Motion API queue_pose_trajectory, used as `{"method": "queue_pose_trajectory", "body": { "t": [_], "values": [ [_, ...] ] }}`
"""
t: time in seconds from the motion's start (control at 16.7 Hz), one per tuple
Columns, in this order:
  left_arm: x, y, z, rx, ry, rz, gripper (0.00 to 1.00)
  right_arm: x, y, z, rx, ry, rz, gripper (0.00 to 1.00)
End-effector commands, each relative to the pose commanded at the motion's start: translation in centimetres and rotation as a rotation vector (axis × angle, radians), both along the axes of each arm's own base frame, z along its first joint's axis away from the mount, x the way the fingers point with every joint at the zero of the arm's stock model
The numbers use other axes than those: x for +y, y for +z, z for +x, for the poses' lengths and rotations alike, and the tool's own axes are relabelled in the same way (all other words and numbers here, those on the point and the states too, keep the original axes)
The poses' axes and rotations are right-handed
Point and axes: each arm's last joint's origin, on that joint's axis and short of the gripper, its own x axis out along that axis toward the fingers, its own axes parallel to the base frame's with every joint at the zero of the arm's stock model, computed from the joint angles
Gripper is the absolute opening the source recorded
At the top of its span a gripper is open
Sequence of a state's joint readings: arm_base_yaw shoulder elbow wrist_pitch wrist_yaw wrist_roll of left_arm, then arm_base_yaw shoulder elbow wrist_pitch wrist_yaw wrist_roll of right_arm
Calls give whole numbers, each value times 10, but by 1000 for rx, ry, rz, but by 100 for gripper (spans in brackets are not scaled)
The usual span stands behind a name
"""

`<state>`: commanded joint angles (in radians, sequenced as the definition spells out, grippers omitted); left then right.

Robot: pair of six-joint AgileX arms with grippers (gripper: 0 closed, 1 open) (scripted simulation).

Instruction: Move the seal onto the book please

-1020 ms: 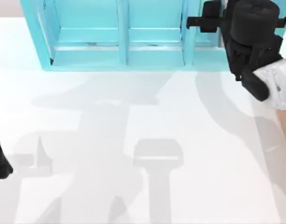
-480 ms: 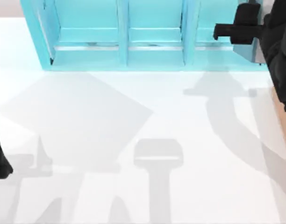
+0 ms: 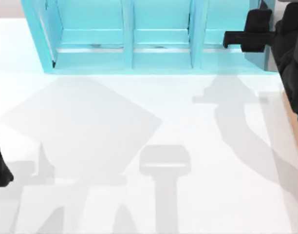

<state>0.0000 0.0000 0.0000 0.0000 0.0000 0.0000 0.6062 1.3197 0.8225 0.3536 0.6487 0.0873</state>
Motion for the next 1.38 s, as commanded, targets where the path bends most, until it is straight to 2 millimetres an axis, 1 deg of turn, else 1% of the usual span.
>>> {"method": "queue_pose_trajectory", "body": {
  "t": [0.12,0.3,0.42,0.66,0.84,0.96,1.14,1.38],
  "values": [
    [0,0,0,0,0,0,100,9,-6,0,6,18,-59,0],
    [0,0,0,0,0,0,100,28,-26,-4,28,65,-243,0],
    [0,0,0,0,0,0,100,43,-45,-9,48,110,-427,0],
    [0,0,0,0,0,0,100,67,-87,-28,76,225,-889,0],
    [0,0,0,0,0,0,100,77,-116,-46,78,310,-1201,0],
    [0,0,0,0,0,0,100,80,-130,-56,72,355,-1353,0],
    [0,0,0,0,0,0,100,81,-142,-67,61,396,-1486,0],
    [0,0,0,0,0,0,100,80,-144,-69,58,404,-1513,0]
  ]
}}
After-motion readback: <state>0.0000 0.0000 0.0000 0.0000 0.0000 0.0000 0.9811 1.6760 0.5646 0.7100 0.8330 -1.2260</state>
